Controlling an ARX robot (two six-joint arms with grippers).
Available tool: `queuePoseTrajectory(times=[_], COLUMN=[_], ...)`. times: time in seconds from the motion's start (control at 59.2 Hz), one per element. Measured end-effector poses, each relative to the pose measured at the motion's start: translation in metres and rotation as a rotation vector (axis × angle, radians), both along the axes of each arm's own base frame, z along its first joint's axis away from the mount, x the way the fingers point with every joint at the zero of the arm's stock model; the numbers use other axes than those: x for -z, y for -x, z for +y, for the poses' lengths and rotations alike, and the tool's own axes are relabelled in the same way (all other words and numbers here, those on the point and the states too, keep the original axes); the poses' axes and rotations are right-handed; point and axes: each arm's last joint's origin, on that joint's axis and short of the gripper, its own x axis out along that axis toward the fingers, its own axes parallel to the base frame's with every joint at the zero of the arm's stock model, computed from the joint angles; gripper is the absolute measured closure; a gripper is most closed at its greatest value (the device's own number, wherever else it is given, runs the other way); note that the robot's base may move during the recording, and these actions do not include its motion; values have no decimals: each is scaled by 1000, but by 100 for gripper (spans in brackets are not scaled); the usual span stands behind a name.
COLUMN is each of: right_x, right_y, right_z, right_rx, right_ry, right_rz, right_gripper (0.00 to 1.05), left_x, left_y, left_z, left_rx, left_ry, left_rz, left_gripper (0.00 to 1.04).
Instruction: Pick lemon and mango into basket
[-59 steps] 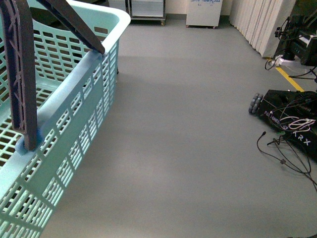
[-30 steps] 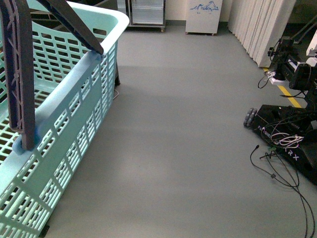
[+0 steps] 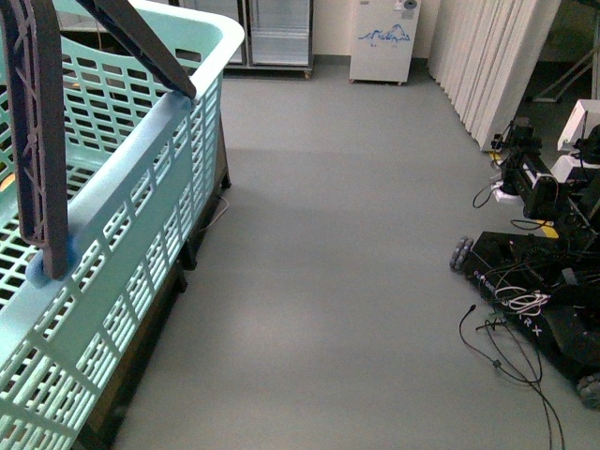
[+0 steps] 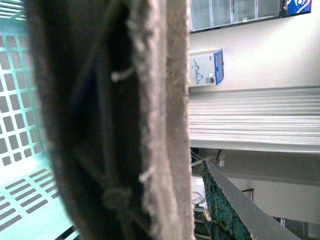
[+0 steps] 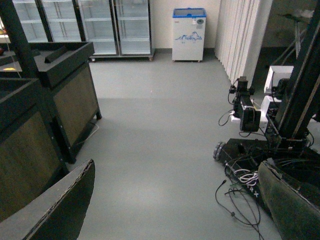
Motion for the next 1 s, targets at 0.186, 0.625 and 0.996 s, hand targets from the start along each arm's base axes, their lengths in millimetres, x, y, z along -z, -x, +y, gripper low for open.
queuePoseTrajectory(times=[0.186, 0.625, 0.996], right_x=[0, 0, 0], right_y=[0, 0, 0], right_z=[0, 0, 0], right_rx=[0, 3, 4], right_ry=[0, 0, 0], right_rz=[0, 0, 0], right_gripper=[9, 9, 9], left_x=[0, 1, 2], left_y=[0, 0, 0], left_z=[0, -4, -1], left_rx=[0, 29, 3], left_ry=[0, 21, 2], left_rz=[0, 6, 5], left_gripper=[78, 79, 79])
